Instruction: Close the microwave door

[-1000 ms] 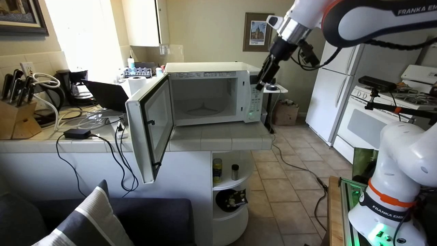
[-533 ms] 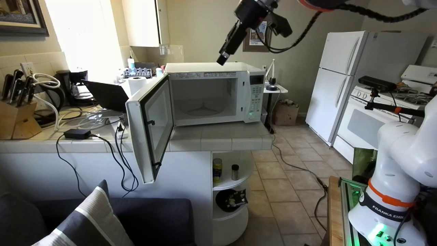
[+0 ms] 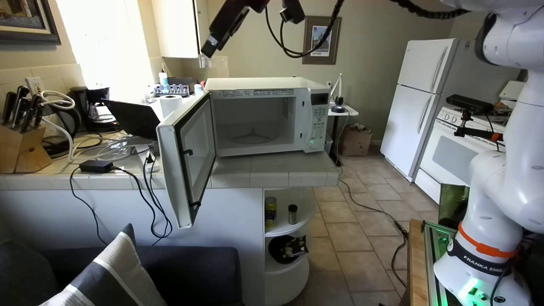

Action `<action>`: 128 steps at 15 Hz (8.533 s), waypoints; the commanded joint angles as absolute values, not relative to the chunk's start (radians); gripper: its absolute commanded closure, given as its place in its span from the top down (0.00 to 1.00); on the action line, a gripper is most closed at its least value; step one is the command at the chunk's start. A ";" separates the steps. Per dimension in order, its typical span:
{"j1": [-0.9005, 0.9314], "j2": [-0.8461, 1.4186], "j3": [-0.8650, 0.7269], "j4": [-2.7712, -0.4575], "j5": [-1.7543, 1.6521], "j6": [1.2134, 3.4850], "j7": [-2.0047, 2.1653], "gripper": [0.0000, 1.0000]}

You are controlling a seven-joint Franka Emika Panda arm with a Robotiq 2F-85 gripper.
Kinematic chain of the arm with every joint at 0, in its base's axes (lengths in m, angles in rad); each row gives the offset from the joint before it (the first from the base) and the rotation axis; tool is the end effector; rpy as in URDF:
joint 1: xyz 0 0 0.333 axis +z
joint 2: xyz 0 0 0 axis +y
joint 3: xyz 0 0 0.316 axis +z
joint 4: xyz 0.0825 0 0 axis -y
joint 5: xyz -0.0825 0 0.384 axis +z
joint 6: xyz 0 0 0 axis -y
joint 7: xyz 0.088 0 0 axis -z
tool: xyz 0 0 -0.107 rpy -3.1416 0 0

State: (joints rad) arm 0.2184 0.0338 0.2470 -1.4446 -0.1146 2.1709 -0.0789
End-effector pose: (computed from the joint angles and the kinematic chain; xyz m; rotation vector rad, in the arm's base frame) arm 0.5428 0.2638 0.7383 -2.8051 -0.8245 -1.0675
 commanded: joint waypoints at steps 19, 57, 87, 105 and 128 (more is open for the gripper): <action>0.428 0.576 0.156 -0.843 -0.410 2.134 0.145 0.01; 0.363 0.507 0.165 -0.957 -0.365 1.569 0.006 0.00; 0.074 0.061 -0.043 -1.911 -0.586 1.985 0.805 0.00; -0.024 0.083 -0.088 -1.962 -0.889 2.291 1.190 0.00; 0.069 -0.427 0.027 -2.175 -0.125 1.987 -0.012 1.00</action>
State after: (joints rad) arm 0.0424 -0.3575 0.0274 -2.1197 -0.1921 1.9985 0.0815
